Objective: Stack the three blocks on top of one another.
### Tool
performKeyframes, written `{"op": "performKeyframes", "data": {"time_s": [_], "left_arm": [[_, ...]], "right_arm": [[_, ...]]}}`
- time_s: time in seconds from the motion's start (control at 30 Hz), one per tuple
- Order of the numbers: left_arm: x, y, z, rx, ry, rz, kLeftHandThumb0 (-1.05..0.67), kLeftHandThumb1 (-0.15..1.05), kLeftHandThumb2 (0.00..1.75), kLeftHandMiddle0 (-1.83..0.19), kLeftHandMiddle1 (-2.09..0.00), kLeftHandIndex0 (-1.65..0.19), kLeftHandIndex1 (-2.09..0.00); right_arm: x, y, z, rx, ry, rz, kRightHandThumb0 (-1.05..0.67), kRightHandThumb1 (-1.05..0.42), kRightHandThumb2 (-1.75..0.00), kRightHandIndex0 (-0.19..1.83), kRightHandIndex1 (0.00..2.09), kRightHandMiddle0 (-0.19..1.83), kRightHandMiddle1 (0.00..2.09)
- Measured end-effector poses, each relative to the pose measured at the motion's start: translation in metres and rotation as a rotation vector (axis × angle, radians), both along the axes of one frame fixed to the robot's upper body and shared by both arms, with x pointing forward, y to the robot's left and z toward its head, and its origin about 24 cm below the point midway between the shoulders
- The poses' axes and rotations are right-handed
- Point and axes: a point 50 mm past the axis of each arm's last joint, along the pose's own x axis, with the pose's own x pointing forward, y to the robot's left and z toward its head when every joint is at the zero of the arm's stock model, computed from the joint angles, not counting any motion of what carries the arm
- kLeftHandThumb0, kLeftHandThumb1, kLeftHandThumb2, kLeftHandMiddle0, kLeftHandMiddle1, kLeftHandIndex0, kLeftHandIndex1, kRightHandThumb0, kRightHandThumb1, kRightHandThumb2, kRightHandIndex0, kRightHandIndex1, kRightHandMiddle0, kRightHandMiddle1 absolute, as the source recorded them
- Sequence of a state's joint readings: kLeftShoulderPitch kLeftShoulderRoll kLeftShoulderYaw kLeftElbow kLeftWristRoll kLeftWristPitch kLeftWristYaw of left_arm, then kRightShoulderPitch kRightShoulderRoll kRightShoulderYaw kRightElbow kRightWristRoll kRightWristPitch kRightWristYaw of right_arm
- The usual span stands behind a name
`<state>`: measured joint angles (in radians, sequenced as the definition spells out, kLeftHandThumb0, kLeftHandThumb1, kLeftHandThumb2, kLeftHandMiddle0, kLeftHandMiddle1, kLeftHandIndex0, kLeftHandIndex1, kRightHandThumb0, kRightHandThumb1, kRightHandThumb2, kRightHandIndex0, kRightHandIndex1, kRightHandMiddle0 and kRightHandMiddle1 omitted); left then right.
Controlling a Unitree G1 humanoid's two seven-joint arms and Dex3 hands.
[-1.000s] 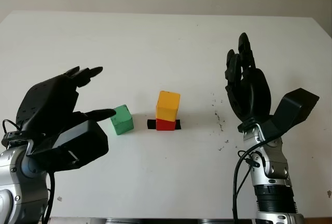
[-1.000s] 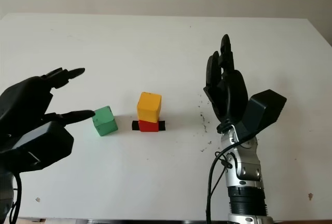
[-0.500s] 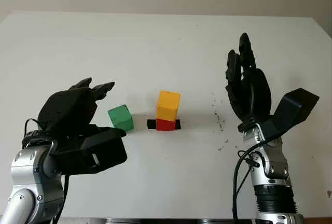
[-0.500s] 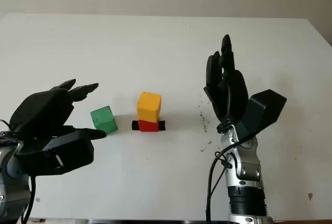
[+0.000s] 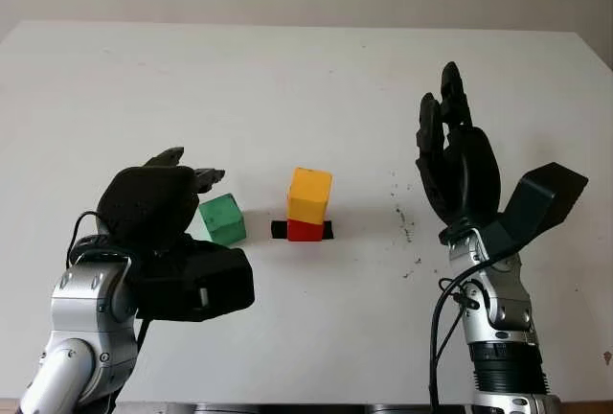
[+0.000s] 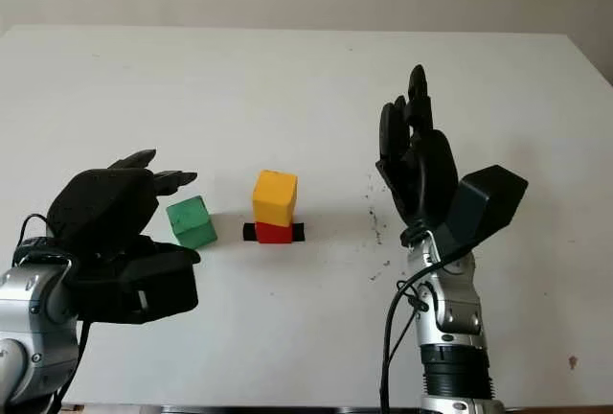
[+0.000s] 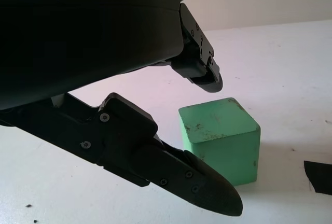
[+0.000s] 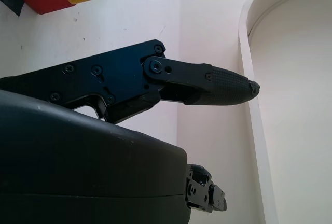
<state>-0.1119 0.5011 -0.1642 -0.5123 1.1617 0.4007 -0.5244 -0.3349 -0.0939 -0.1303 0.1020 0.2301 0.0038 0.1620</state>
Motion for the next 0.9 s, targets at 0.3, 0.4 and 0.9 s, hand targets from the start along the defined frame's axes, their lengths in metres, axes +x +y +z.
{"op": "performKeyframes", "data": {"time_s": [0.3,0.4,0.9], "left_arm": [[0.0007,-0.0023,-0.0001,-0.008,-0.037,0.001,-0.7,0.91,0.06,-0.42,-0.06,-0.55,-1.01],[0.0008,-0.0029,0.0011,-0.025,-0.062,-0.006,-0.67,0.92,0.06,-0.46,-0.07,-0.53,-1.19],[-0.0006,-0.0034,-0.0008,-0.021,-0.072,-0.029,-0.47,0.99,0.06,-0.55,-0.08,-0.47,-1.31]], "right_arm": [[0.0001,-0.0002,-0.0004,-0.015,0.005,0.005,-0.67,-1.05,-0.52,-0.19,0.0,-0.19,0.0],[0.0003,-0.0001,-0.0014,-0.016,0.016,0.006,-0.66,-1.05,-0.51,-0.19,0.0,-0.19,0.0],[0.0002,0.0,-0.0014,-0.022,0.021,0.005,-0.65,-1.05,-0.51,-0.19,0.0,-0.19,0.0]]}}
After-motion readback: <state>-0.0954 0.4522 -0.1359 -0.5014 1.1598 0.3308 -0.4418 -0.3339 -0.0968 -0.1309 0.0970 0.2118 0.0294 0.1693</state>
